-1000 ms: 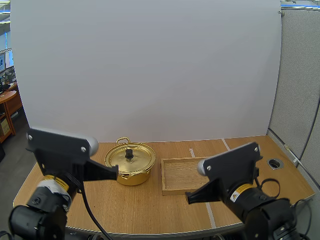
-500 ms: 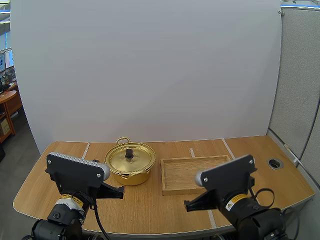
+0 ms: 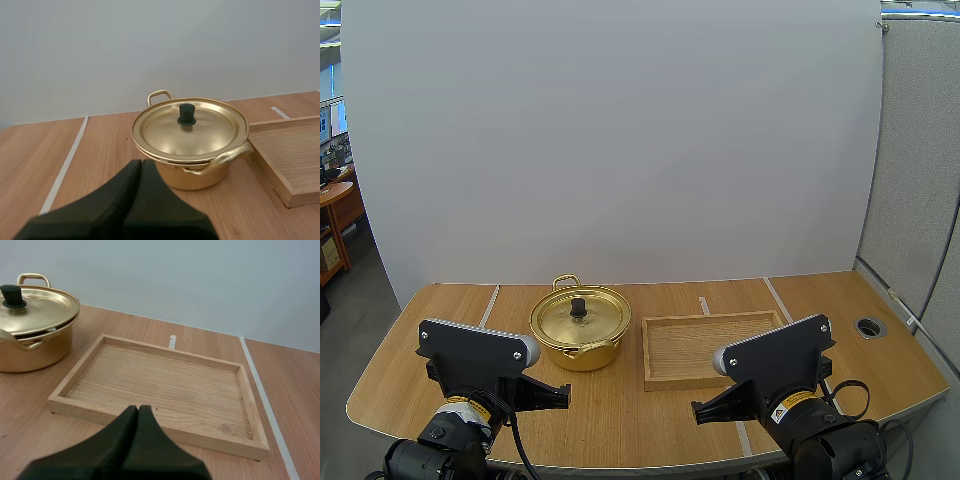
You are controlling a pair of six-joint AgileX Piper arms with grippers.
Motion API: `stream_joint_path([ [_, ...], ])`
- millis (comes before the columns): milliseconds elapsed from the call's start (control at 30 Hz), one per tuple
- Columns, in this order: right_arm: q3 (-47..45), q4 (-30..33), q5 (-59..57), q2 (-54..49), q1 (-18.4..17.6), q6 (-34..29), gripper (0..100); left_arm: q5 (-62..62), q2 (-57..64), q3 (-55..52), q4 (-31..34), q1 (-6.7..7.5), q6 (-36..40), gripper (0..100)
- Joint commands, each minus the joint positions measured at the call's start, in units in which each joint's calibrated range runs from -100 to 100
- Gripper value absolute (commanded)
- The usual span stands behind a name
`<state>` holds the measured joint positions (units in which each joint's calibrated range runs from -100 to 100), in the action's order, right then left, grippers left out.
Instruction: Open the pot, put the pineapple inside, and close it
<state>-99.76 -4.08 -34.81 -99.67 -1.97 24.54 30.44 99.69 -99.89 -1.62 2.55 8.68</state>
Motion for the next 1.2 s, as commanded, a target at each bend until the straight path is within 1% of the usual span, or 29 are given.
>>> stream_joint_path([
  [0, -0.2, 0.2, 1.8, -0.3, 0.2, 0.0, 0, -0.4, 0.3, -0.1, 0.1, -0.08, 0.8, 0],
  [1167, -0.2, 0.1, 1.8, -0.3, 0.2, 0.0, 0, -1.1, 0.3, -0.1, 0.1, -0.28, 0.8, 0],
])
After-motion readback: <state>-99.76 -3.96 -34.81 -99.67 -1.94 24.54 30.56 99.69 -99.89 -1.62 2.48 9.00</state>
